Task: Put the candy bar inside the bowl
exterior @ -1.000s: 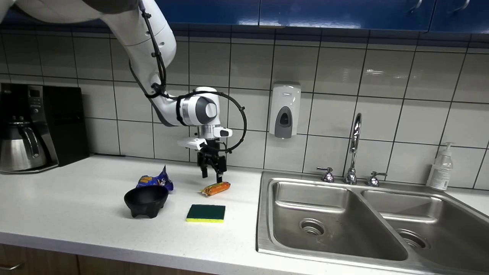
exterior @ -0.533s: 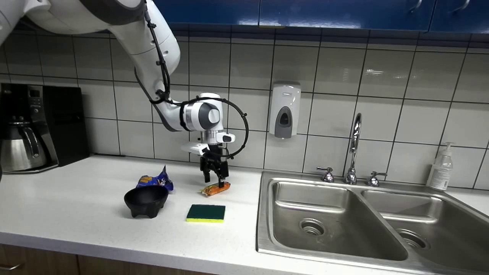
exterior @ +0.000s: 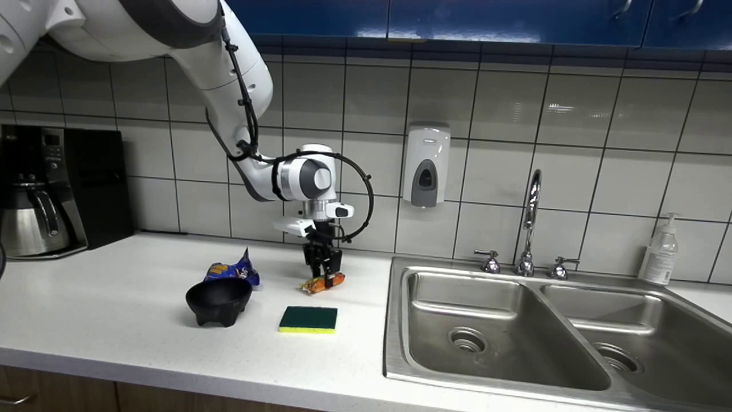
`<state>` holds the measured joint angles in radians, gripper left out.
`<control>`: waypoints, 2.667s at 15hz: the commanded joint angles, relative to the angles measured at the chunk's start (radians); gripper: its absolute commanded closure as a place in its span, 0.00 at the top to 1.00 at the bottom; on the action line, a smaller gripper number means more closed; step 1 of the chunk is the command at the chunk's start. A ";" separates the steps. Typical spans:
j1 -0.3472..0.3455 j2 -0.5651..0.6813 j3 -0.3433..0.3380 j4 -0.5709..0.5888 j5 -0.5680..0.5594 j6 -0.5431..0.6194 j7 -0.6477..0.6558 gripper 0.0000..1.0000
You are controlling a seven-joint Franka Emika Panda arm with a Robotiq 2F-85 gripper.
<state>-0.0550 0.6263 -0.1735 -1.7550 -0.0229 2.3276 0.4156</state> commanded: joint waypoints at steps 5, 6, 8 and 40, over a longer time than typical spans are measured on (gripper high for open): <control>0.005 -0.029 -0.003 -0.013 0.018 0.008 -0.001 0.17; 0.008 -0.047 -0.003 -0.034 0.014 0.019 -0.004 0.17; 0.019 -0.087 -0.004 -0.076 0.005 0.047 -0.007 0.17; 0.081 -0.763 0.147 -0.864 -0.244 0.281 -0.018 0.17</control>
<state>0.0581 -0.0836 -0.0643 -2.5678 -0.2618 2.5943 0.4126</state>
